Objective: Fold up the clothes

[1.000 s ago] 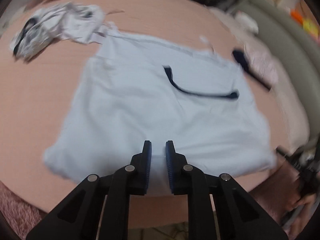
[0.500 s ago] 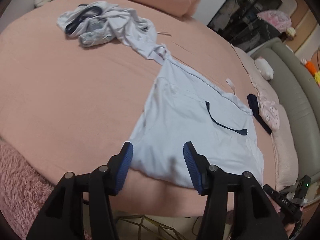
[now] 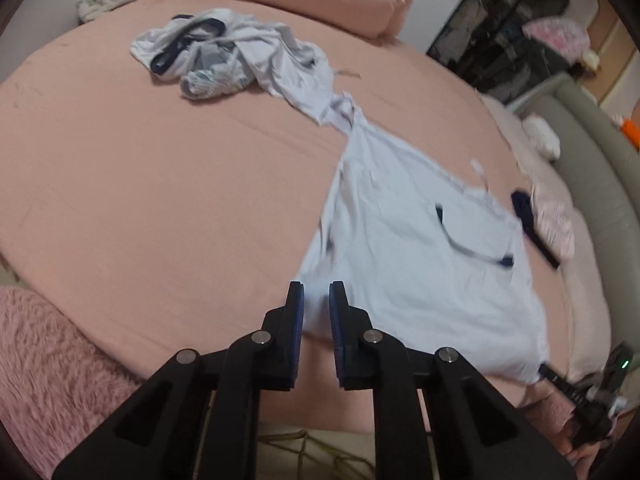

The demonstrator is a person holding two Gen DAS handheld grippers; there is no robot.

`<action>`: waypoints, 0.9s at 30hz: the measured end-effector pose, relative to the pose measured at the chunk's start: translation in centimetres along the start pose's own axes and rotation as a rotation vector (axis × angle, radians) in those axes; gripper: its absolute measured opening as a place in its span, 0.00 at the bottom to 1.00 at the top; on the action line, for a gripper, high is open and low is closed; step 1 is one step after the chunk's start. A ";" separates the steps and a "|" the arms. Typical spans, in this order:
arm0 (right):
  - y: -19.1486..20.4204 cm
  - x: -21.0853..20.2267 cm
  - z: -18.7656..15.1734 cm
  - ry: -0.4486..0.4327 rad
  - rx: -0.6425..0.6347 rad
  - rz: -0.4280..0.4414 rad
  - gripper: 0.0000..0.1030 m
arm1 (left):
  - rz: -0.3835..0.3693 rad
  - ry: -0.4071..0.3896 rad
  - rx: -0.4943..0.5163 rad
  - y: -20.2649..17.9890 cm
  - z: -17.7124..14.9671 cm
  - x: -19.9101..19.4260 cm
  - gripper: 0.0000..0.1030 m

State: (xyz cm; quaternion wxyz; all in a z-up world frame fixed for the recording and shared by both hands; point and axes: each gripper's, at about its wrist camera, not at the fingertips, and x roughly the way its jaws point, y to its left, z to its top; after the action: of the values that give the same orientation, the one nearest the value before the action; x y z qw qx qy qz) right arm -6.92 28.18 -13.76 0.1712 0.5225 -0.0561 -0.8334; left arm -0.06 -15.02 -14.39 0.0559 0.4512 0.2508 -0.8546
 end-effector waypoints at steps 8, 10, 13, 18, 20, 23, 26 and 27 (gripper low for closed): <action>-1.4 1.9 1.1 0.028 0.122 0.094 0.17 | -0.047 0.113 0.076 -1.0 2.2 4.7 0.40; -1.1 3.0 1.3 0.054 0.120 0.099 0.15 | -0.033 0.127 0.087 -1.3 1.5 5.2 0.28; -0.9 2.8 1.3 0.046 0.099 0.093 0.12 | -0.044 0.113 0.083 -1.3 0.8 4.4 0.16; -0.5 2.3 1.4 0.030 0.044 0.080 0.07 | -0.037 0.125 0.103 -1.5 0.2 3.2 0.12; -0.7 2.1 1.6 0.033 0.038 0.081 0.07 | -0.035 0.137 0.110 -1.6 0.1 3.0 0.12; -0.9 2.2 1.9 0.057 0.023 0.060 0.07 | -0.014 0.169 0.134 -1.7 0.0 3.1 0.12; -0.6 2.7 1.5 0.088 -0.030 -0.023 0.07 | 0.015 0.210 0.151 -1.3 -0.1 4.0 0.12; -0.5 2.9 1.4 0.097 -0.047 -0.043 0.07 | 0.016 0.223 0.152 -1.2 0.0 4.1 0.14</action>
State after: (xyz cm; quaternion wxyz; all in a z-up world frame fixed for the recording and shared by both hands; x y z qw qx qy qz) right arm -9.44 27.53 -15.71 0.1678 0.5590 -0.0169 -0.8118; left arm -2.84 -13.40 -17.25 0.0002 0.5482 0.1865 -0.8153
